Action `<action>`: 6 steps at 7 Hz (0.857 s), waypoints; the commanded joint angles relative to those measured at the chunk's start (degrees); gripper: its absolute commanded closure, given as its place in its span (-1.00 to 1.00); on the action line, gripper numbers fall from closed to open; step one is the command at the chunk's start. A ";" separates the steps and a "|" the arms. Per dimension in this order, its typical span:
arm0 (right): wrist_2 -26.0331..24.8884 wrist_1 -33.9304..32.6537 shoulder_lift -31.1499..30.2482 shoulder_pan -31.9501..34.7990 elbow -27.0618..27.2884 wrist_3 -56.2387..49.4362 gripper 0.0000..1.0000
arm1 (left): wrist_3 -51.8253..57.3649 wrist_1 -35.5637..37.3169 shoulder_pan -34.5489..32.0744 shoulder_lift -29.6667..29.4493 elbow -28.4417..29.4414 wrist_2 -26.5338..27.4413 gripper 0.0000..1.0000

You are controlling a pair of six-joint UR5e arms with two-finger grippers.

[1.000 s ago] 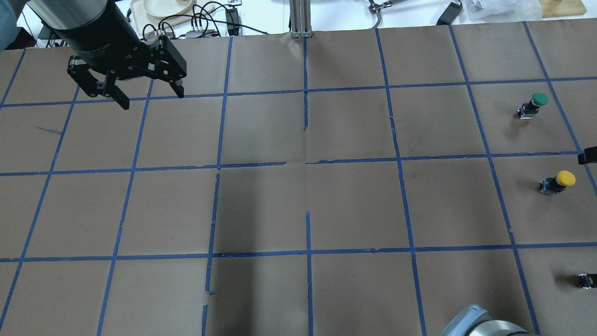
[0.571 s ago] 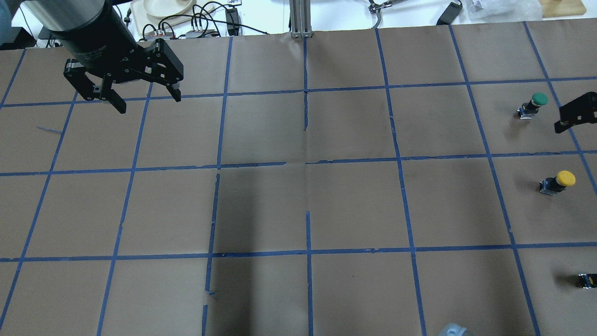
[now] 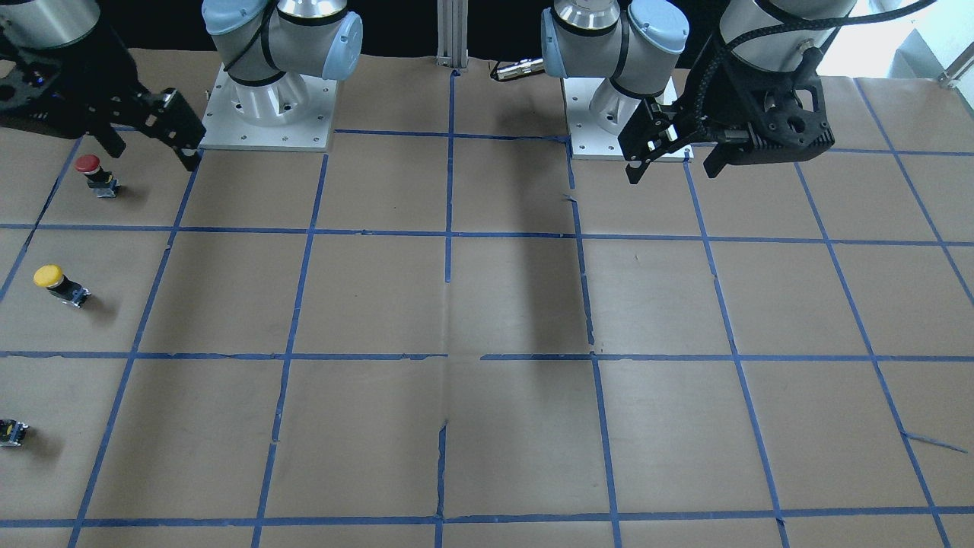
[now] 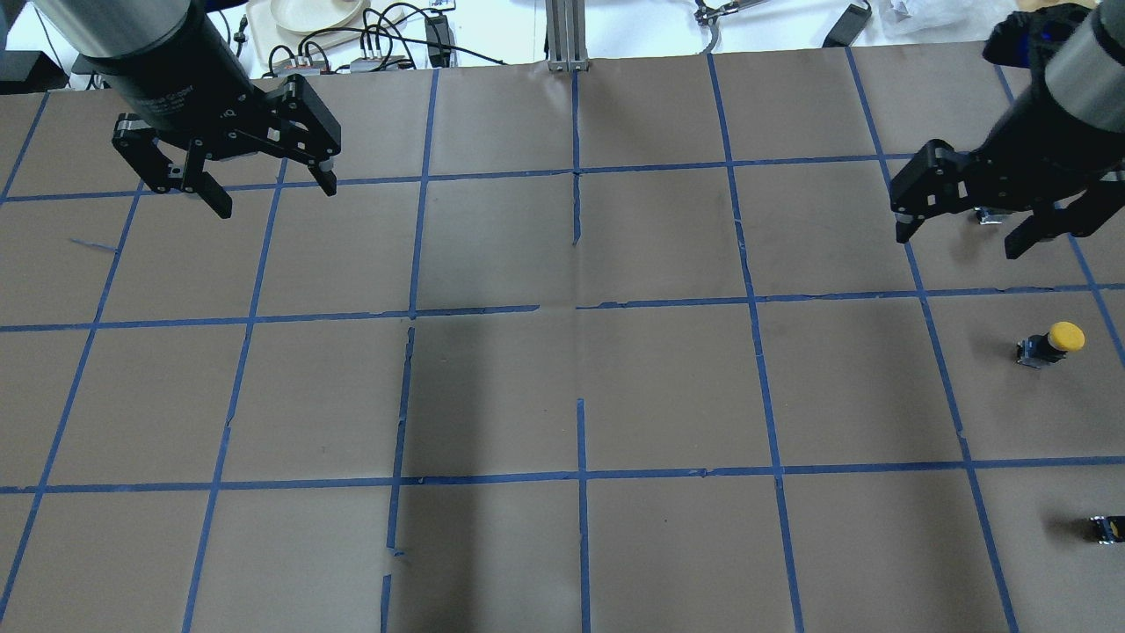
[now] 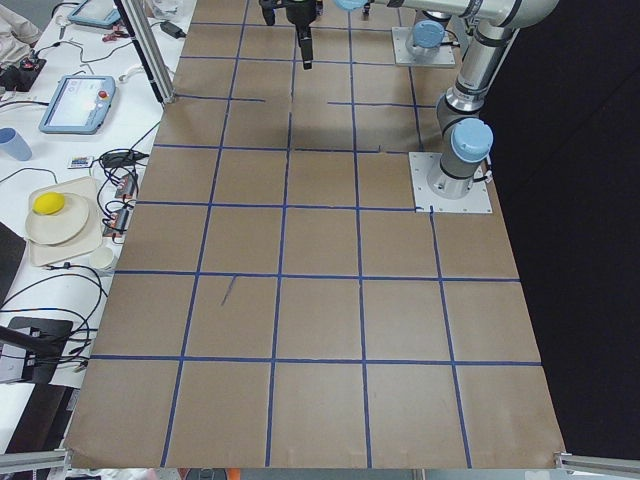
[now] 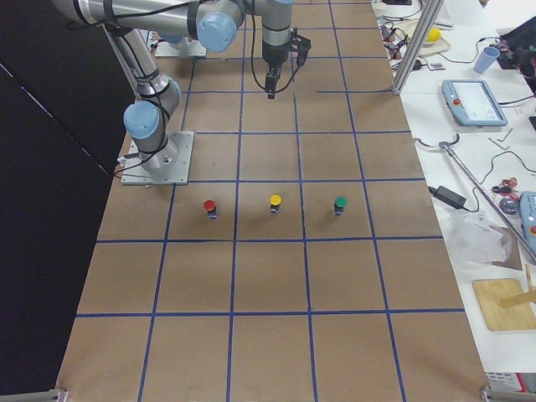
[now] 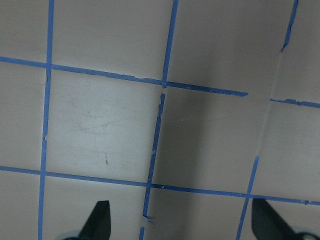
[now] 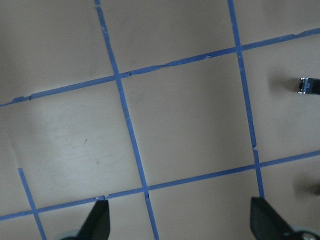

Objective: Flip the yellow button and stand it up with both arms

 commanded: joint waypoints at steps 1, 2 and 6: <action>1.12 5.93 -0.08 7.23 -6.08 6.57 -1.00 | 0.04 -1.21 -0.03 0.00 0.67 0.07 -0.99; 0.01 6.47 0.18 10.22 -5.50 9.05 -1.00 | -0.04 -2.69 0.06 -0.26 1.64 0.15 -0.99; -2.12 5.95 1.14 10.42 -4.34 8.89 -1.00 | 0.04 -3.06 0.06 -0.35 1.91 0.15 -0.99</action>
